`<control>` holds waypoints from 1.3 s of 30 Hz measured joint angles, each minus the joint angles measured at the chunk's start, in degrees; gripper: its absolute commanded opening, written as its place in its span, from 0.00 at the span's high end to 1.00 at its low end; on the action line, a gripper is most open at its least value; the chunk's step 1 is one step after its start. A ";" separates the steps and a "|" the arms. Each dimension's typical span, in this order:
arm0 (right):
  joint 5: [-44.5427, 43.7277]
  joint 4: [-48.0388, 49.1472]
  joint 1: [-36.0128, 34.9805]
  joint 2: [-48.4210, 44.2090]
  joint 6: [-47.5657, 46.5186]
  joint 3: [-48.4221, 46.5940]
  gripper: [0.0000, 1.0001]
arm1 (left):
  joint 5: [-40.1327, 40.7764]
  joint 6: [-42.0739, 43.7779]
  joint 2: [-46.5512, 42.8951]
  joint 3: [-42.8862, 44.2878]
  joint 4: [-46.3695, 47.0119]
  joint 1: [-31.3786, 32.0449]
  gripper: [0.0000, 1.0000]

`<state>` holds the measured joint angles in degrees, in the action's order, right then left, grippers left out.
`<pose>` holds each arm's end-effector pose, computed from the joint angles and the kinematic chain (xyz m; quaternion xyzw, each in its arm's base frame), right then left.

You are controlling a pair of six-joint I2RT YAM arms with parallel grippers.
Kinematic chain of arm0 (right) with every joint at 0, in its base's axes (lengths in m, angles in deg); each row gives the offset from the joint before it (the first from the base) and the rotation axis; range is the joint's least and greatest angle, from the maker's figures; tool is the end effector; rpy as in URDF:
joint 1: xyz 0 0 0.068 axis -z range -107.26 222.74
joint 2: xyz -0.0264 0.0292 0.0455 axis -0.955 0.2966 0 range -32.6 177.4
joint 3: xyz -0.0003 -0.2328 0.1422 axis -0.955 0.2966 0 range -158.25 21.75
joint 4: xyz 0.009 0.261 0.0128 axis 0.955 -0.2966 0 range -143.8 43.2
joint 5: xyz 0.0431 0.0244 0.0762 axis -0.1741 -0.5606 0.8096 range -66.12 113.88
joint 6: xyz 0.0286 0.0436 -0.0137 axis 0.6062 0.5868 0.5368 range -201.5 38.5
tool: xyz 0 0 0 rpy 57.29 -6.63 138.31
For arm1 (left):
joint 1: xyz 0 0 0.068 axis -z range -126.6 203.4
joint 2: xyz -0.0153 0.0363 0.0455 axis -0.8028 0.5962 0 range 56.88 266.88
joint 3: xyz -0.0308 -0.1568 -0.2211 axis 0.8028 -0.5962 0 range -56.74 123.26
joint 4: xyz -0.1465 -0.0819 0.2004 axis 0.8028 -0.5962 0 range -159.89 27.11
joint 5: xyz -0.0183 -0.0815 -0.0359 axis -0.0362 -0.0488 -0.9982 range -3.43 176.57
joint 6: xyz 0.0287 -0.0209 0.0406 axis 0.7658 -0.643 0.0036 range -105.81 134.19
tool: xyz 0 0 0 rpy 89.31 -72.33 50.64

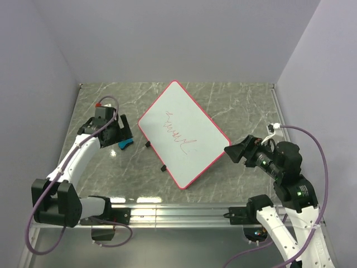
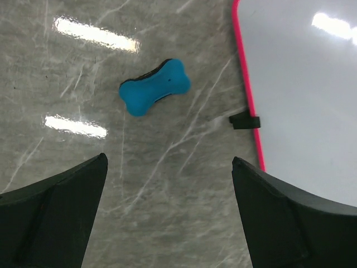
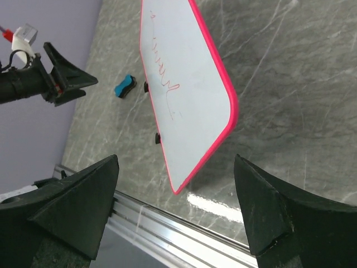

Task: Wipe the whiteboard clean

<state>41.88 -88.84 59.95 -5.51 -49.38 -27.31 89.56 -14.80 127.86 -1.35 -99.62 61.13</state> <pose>0.0863 0.0309 0.3440 0.0475 0.8130 0.3347 0.4741 0.2509 -0.0321 0.2683 -0.1828 0.9283 -0.0783 0.3142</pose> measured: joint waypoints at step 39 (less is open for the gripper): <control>-2.10 -0.85 -0.61 4.96 -4.09 3.78 0.11 | 4.46 13.22 29.24 4.55 13.81 2.82 0.16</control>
<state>39.78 -89.69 59.33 -0.55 -53.47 -23.53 94.02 -1.58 157.10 3.20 -85.81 63.95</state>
